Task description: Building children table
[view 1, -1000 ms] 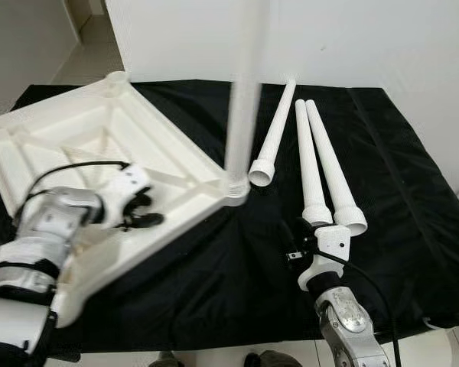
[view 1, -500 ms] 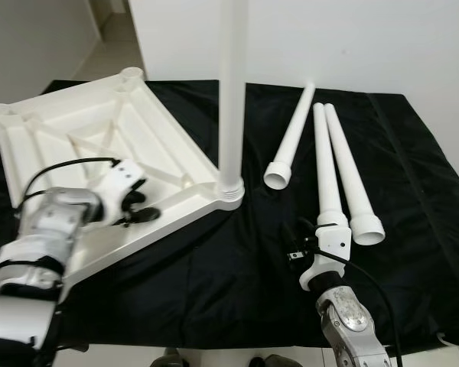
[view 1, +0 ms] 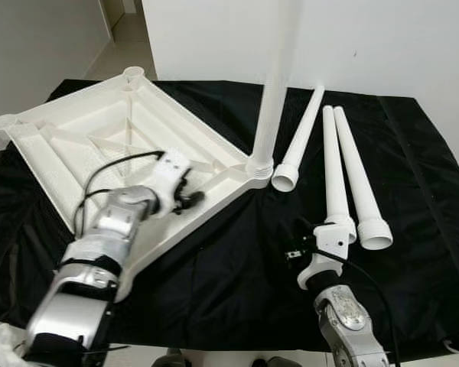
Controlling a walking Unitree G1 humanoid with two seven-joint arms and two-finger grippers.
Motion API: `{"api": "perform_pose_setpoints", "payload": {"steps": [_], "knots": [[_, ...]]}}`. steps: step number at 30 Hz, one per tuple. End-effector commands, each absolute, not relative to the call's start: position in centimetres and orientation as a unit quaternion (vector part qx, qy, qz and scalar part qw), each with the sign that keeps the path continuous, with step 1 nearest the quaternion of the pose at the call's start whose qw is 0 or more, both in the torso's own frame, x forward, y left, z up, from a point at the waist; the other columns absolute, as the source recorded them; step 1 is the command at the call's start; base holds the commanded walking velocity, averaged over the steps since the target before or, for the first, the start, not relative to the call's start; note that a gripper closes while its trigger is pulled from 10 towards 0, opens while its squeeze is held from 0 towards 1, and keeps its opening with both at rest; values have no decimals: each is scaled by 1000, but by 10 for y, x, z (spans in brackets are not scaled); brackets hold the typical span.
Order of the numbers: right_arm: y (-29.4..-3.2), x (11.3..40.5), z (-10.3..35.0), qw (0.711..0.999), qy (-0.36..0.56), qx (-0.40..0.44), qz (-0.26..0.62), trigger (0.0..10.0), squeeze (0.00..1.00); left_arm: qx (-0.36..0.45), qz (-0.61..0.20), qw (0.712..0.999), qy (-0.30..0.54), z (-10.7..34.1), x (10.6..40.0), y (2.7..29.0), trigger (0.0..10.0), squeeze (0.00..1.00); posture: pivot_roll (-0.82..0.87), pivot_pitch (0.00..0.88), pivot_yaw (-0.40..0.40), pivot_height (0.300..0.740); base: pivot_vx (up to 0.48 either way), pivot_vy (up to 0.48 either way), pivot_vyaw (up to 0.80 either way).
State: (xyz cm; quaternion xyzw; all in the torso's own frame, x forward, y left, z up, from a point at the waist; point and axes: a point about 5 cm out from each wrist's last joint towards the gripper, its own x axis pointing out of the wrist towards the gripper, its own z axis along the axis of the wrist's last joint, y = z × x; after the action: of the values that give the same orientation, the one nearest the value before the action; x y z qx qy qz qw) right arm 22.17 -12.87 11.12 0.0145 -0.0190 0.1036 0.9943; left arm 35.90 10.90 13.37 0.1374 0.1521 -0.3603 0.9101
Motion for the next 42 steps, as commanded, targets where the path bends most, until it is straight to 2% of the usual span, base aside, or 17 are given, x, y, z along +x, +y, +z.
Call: {"api": "perform_pose_setpoints", "payload": {"steps": [1, 5, 9, 11, 15, 16, 17, 19, 21, 25, 28, 29, 31, 33, 36, 42], "knots": [[-129, 221, 109, 995, -17, 11, 101, 10000, 0, 132, -374, 904, 160, 127, 357, 102, 10000, 0, -39, 48, 38, 740, 0, 0, 0], [-130, 219, 109, 995, -17, 11, 96, 10000, 0, 124, -387, 901, 150, 132, 358, 106, 10000, 0, -44, 50, 44, 740, 0, 0, 0], [-131, 217, 106, 996, -14, 11, 92, 10000, 0, 99, -425, 894, 107, 153, 360, 127, 10000, 0, -39, 51, 44, 740, 0, 0, 0], [-129, 218, 106, 995, -13, 13, 95, 10000, 0, 66, -426, 899, 75, 173, 364, 142, 10000, 0, -30, 51, 41, 740, 0, 0, 0], [-128, 219, 106, 995, -14, 13, 98, 10000, 0, 57, -406, 910, 65, 180, 369, 150, 10000, 0, -30, 51, 41, 740, 0, 0, 0], [-128, 219, 106, 995, -15, 13, 98, 10000, 0, 96, -352, 929, 60, 186, 376, 166, 10000, 0, -27, 50, 36, 740, 0, 0, 0], [-128, 219, 106, 995, -15, 13, 98, 10000, 0, 96, -352, 929, 60, 186, 376, 166, 10000, 0, -27, 50, 36, 740, 0, 0, 0], [-128, 219, 106, 995, -15, 12, 97, 10000, 0, 144, -309, 938, 63, 188, 381, 183, 10000, 0, -29, 51, 33, 740, 0, 0, 0], [-128, 219, 106, 995, -15, 12, 97, 10000, 0, 144, -309, 938, 63, 188, 381, 183, 10000, 0, -29, 51, 33, 740, 0, 0, 0], [-130, 219, 106, 995, -15, 10, 96, 10000, 0, 215, -264, 938, 68, 194, 381, 215, 10000, 0, -28, 51, 26, 740, 0, 0, 0], [-131, 219, 107, 995, -16, 9, 97, 10000, 0, 248, -242, 935, 75, 195, 381, 224, 10000, 0, -27, 49, 23, 740, 0, 0, 0], [-130, 219, 107, 995, -17, 9, 98, 10000, 0, 285, -222, 929, 81, 196, 381, 233, 10000, 0, -27, 49, 21, 740, 0, 0, 0], [-130, 219, 107, 995, -17, 9, 98, 10000, 0, 285, -222, 929, 81, 196, 381, 233, 10000, 0, -27, 49, 21, 740, 0, 0, 0], [-130, 220, 108, 995, -17, 9, 100, 10000, 0, 298, -193, 932, 77, 205, 381, 248, 10000, 0, -25, 44, 14, 740, 0, 0, 0], [-130, 220, 108, 995, -18, 8, 100, 10000, 0, 305, -187, 931, 75, 207, 381, 254, 10000, 0, -24, 43, 12, 740, 0, 0, 0], [-131, 221, 109, 994, -19, 5, 106, 10000, 0, 373, -241, 892, 88, 207, 369, 266, 10000, 0, -15, 36, 3, 740, 0, 0, 0]]}}
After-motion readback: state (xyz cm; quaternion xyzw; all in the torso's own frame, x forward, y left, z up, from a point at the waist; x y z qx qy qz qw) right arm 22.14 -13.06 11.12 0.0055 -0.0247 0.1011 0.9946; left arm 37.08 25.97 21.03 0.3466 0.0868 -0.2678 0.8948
